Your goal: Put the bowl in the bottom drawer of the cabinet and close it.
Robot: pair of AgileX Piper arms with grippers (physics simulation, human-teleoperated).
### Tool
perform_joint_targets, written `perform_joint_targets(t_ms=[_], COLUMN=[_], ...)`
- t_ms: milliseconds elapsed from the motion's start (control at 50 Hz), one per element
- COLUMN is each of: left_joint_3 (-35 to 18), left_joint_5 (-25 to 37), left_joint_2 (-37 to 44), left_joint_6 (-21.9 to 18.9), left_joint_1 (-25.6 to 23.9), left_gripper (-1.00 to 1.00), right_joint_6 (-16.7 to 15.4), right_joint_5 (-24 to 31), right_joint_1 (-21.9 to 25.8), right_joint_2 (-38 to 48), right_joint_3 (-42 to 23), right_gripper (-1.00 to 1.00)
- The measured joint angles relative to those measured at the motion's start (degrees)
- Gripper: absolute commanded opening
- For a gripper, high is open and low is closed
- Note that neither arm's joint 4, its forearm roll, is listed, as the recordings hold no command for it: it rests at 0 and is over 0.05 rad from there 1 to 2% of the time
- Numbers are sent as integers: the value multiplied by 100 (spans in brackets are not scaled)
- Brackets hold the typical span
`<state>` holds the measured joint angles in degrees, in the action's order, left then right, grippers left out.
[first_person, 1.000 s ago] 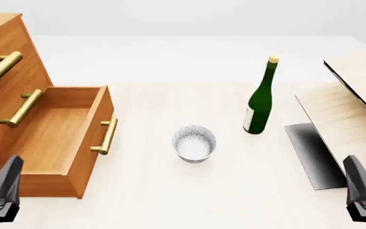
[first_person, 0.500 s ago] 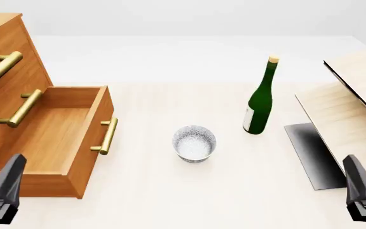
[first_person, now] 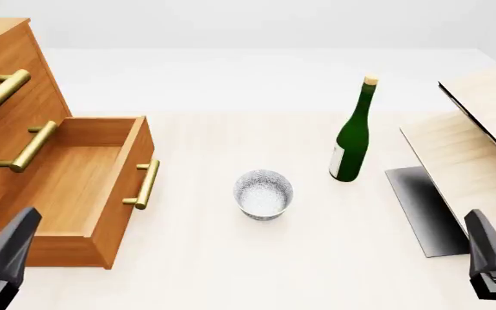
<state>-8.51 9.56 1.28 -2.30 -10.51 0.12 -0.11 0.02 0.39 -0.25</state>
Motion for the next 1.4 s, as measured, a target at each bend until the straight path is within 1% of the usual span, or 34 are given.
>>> perform_joint_targets(t_ms=[340, 560, 1020, 1400], left_joint_3=[-409, -659, -996, -1189], left_joint_5=[154, 166, -72, -268], left_joint_2=[562, 1027, 2174, 2945], left_joint_6=[78, 99, 347, 433], left_joint_1=[-267, -316, -136, -36], left_gripper=[100, 100, 100, 100], right_joint_6=[0, 0, 0, 0], right_joint_5=[0, 0, 0, 0], right_joint_1=[1, 1, 1, 1], right_joint_2=[0, 0, 1, 1], right_joint_3=[0, 0, 0, 0], right_gripper=[100, 100, 100, 100])
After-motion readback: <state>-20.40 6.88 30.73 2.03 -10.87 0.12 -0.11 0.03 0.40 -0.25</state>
